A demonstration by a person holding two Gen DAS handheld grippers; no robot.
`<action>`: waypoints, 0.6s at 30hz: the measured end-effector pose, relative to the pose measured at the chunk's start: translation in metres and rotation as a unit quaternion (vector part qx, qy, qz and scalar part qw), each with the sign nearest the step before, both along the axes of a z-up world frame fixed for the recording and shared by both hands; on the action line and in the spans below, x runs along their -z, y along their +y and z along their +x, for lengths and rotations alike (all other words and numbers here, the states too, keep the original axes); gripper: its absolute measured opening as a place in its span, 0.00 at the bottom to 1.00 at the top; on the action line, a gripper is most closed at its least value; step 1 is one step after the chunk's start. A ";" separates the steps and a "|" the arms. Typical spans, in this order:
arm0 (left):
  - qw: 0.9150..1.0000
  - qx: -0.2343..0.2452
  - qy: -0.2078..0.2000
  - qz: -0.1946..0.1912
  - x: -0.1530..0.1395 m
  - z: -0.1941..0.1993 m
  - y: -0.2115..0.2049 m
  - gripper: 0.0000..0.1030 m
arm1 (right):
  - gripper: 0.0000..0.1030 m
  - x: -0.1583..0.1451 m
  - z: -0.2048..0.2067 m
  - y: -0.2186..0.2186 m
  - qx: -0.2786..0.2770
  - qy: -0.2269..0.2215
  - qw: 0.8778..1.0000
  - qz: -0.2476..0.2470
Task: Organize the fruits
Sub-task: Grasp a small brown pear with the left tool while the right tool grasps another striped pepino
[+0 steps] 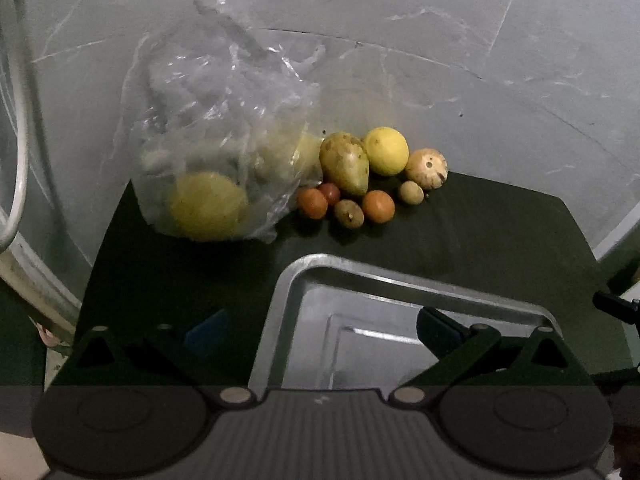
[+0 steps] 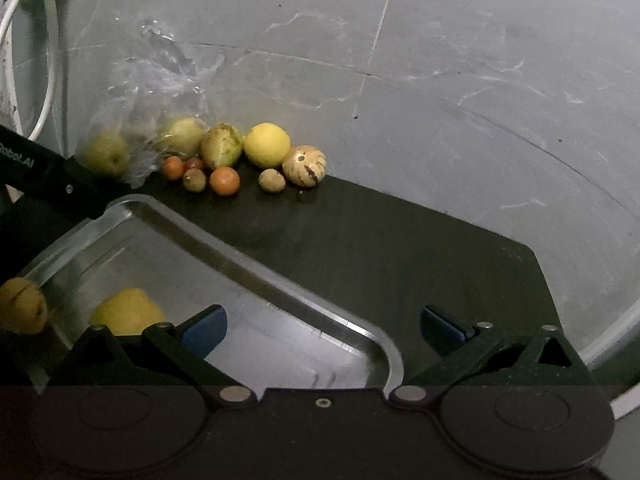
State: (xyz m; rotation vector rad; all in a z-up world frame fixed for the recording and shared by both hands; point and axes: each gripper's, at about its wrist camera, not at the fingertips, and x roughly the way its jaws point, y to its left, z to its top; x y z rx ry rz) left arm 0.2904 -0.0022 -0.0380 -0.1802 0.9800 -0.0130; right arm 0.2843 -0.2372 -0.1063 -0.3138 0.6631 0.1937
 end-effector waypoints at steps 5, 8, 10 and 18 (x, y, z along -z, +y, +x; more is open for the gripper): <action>1.000 -0.006 0.003 0.004 0.007 0.021 -0.008 0.99 | 0.99 0.002 0.028 -0.008 -0.014 0.000 1.000 0.006; 1.000 -0.002 0.000 0.011 0.010 0.032 -0.014 0.99 | 0.99 0.001 0.046 -0.014 -0.018 0.001 1.000 0.015; 1.000 0.006 -0.008 0.018 0.012 0.040 -0.021 0.99 | 0.99 0.001 0.059 -0.019 -0.022 0.000 0.999 0.023; 0.994 0.074 -0.058 0.061 0.016 0.071 -0.058 0.99 | 0.99 -0.012 0.117 -0.020 -0.059 0.003 0.996 0.060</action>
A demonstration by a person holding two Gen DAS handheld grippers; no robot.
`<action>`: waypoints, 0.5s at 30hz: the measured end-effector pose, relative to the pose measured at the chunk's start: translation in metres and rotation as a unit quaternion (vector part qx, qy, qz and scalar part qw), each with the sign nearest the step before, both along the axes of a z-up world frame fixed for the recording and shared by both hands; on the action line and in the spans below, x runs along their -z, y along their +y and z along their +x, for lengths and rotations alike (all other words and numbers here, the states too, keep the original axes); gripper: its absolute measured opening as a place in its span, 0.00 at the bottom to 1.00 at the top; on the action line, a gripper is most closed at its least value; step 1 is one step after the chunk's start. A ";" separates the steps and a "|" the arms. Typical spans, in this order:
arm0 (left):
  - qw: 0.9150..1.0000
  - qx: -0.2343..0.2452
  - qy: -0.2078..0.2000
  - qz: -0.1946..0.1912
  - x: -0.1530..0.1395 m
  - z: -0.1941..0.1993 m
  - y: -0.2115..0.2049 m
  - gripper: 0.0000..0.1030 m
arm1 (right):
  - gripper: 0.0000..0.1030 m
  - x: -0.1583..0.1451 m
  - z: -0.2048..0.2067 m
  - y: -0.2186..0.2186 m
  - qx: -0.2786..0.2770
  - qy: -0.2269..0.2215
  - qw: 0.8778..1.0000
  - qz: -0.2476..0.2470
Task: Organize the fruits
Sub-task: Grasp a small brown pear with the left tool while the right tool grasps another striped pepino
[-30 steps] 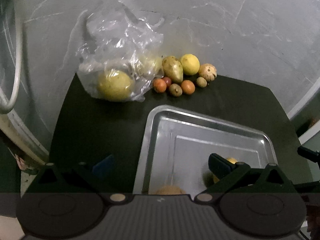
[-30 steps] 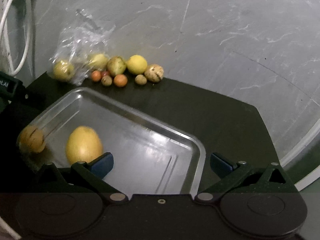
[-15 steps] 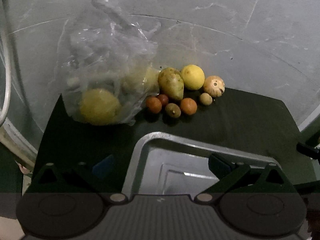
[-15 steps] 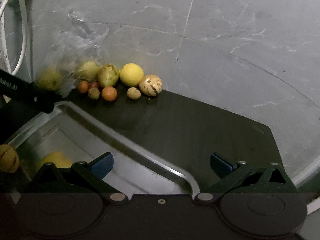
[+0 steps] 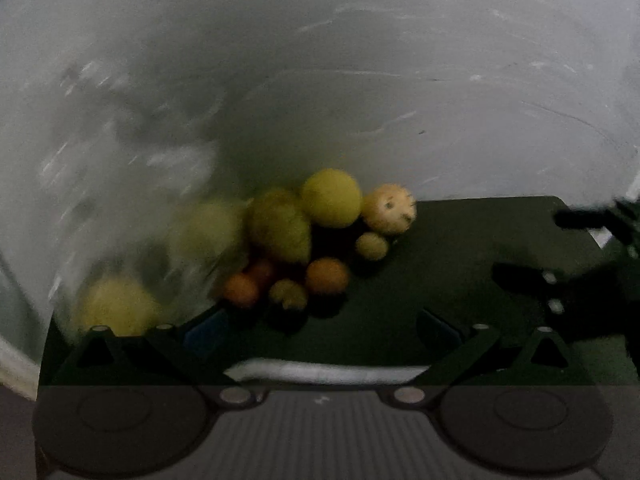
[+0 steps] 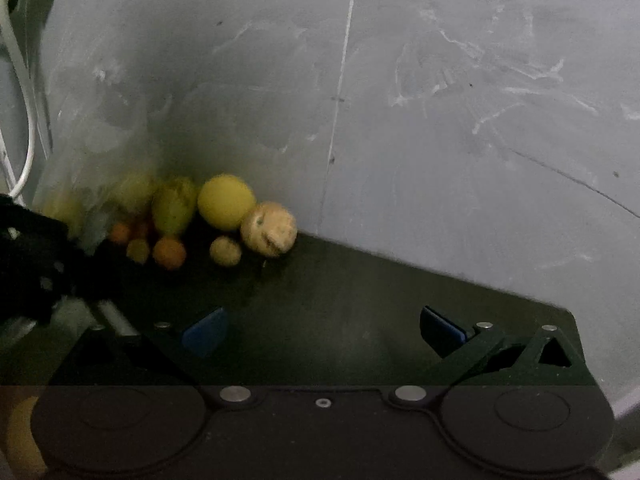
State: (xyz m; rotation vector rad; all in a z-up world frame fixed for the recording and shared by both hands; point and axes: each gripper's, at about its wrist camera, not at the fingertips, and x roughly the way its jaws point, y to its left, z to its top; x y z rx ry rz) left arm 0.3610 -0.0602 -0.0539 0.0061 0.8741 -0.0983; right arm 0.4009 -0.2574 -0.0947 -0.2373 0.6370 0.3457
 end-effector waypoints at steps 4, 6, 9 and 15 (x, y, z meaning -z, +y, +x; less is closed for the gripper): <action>0.998 0.044 -0.023 0.032 0.002 0.011 -0.021 0.99 | 0.99 -0.006 0.033 -0.002 -0.029 0.023 0.999 0.036; 0.996 0.073 -0.035 0.049 0.004 0.015 -0.031 0.99 | 0.99 -0.006 0.047 -0.003 -0.041 0.035 0.997 0.048; 0.991 0.105 -0.039 0.080 0.011 0.025 -0.044 0.99 | 0.99 -0.002 0.066 -0.002 -0.055 0.053 0.995 0.067; 0.984 0.131 -0.035 0.116 0.028 0.043 -0.063 0.98 | 0.98 0.008 0.096 0.004 -0.070 0.088 0.986 0.119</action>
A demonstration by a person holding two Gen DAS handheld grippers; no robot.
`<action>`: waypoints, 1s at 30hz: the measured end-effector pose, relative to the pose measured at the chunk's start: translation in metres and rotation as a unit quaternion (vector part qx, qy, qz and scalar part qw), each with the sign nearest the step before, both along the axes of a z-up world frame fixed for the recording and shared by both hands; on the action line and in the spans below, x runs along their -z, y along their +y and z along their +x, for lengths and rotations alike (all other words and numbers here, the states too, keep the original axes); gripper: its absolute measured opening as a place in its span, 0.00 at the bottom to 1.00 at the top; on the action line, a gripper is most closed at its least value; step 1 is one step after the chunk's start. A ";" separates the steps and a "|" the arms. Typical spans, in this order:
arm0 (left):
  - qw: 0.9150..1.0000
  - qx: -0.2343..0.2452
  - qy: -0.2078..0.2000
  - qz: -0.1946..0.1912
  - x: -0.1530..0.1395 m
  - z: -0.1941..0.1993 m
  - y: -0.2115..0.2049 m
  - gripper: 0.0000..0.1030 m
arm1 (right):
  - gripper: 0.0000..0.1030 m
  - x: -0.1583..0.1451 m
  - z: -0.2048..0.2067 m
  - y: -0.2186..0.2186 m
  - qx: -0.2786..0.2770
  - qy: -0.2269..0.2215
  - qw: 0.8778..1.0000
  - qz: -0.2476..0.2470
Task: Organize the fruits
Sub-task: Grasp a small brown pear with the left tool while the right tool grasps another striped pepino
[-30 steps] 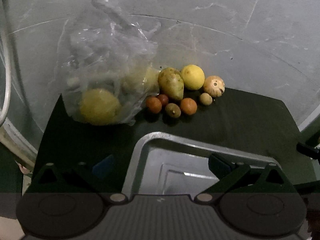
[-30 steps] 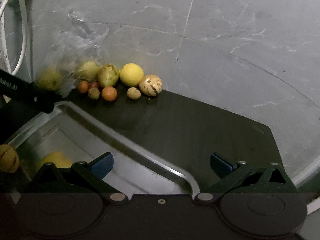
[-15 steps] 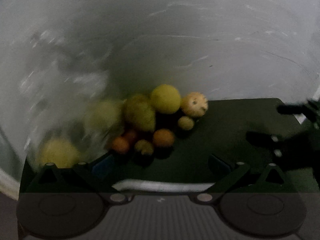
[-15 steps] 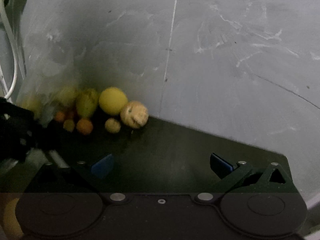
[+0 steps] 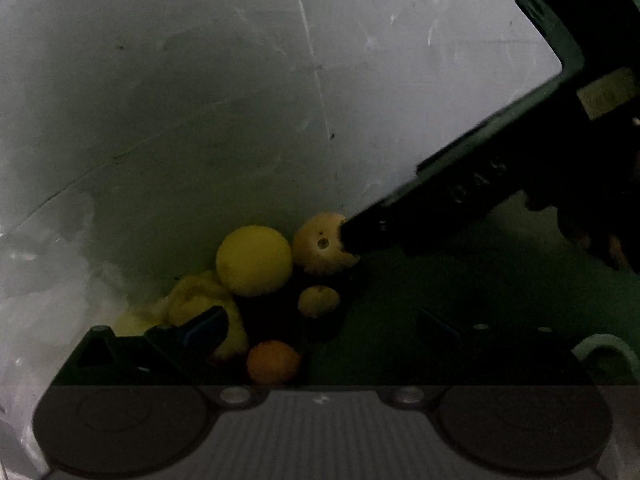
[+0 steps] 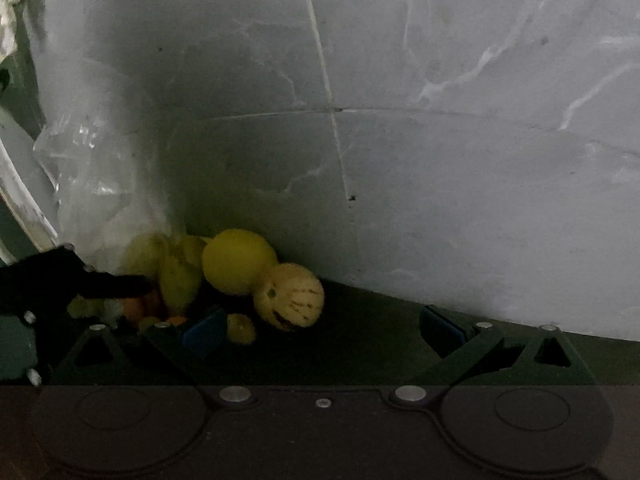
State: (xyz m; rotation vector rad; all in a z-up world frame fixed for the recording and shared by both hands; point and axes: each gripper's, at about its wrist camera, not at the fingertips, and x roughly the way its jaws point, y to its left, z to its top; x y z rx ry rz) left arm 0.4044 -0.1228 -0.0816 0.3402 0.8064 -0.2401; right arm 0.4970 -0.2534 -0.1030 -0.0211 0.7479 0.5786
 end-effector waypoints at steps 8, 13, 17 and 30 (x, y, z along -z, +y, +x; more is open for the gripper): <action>1.000 -0.008 0.011 0.027 0.016 0.020 -0.008 0.89 | 0.87 0.012 0.016 0.013 -0.010 0.002 1.000 0.024; 0.999 -0.012 0.021 0.022 0.023 0.031 -0.011 0.81 | 0.77 0.019 0.024 0.018 -0.012 0.014 0.999 0.030; 0.999 -0.020 0.028 0.011 0.027 0.032 -0.009 0.76 | 0.69 0.023 0.027 0.023 -0.015 0.017 0.999 0.030; 0.999 -0.016 0.039 -0.029 0.024 0.034 0.000 0.60 | 0.61 0.031 0.032 0.018 -0.025 0.051 0.997 0.054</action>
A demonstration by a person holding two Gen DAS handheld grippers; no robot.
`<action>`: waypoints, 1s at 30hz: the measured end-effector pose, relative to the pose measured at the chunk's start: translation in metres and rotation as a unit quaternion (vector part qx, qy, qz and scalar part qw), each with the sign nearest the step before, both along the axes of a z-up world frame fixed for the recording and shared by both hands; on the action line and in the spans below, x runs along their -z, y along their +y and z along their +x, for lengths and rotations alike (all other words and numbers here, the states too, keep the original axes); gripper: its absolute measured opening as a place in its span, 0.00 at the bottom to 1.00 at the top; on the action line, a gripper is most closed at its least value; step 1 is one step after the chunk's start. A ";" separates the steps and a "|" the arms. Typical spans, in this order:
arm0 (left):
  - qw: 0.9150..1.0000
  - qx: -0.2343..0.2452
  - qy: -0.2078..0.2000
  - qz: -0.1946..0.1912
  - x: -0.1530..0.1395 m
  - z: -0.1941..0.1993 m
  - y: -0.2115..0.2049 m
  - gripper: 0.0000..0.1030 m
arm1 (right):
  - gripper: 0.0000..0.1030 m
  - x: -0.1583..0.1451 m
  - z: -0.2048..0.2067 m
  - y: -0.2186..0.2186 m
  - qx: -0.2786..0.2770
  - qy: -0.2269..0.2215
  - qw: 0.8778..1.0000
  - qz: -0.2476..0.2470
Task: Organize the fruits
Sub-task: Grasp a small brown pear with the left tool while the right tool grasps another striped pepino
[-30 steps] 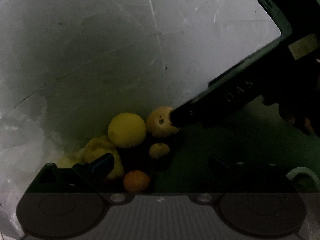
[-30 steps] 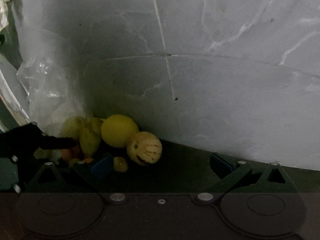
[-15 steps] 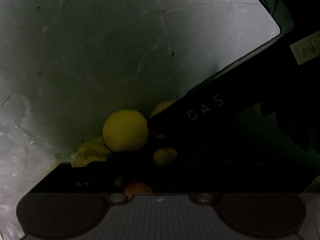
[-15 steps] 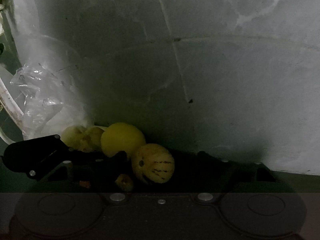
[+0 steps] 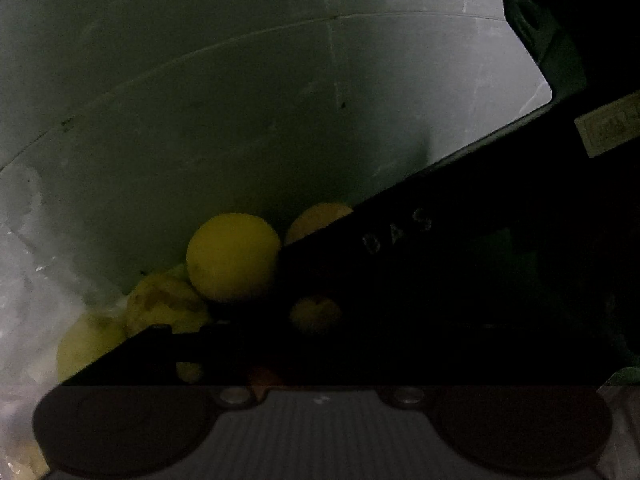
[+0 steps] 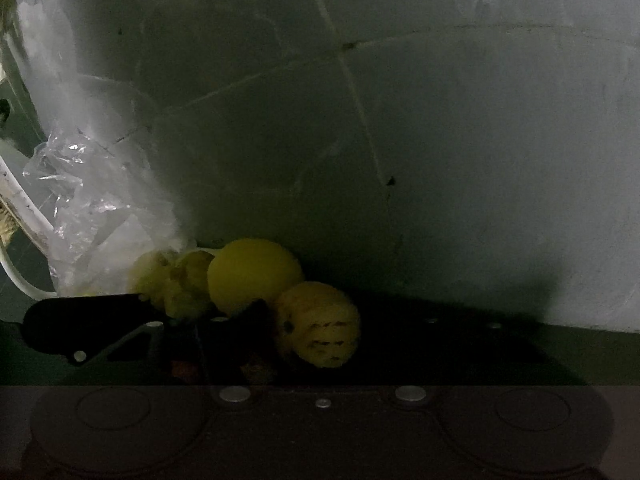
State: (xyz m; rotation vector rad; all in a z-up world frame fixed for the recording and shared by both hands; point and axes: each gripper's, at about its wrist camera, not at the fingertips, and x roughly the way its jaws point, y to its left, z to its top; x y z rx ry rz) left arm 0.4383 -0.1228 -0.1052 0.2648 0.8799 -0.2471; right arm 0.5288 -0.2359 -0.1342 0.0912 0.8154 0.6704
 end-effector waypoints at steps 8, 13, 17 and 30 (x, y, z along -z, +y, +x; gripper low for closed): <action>1.000 -0.019 0.003 -0.017 -0.003 -0.002 -0.007 0.42 | 0.51 0.002 -0.003 0.004 0.002 0.002 1.000 -0.002; 0.999 -0.032 0.006 -0.021 -0.001 0.007 0.003 0.31 | 0.50 0.001 -0.006 0.003 0.010 -0.001 1.000 -0.004; 0.999 -0.035 0.008 -0.022 -0.002 0.003 0.004 0.31 | 0.50 0.000 -0.011 -0.006 0.029 -0.001 1.000 0.001; 0.998 -0.052 0.008 -0.041 -0.025 -0.038 0.024 0.31 | 0.50 -0.022 -0.058 -0.038 0.089 -0.020 0.996 0.004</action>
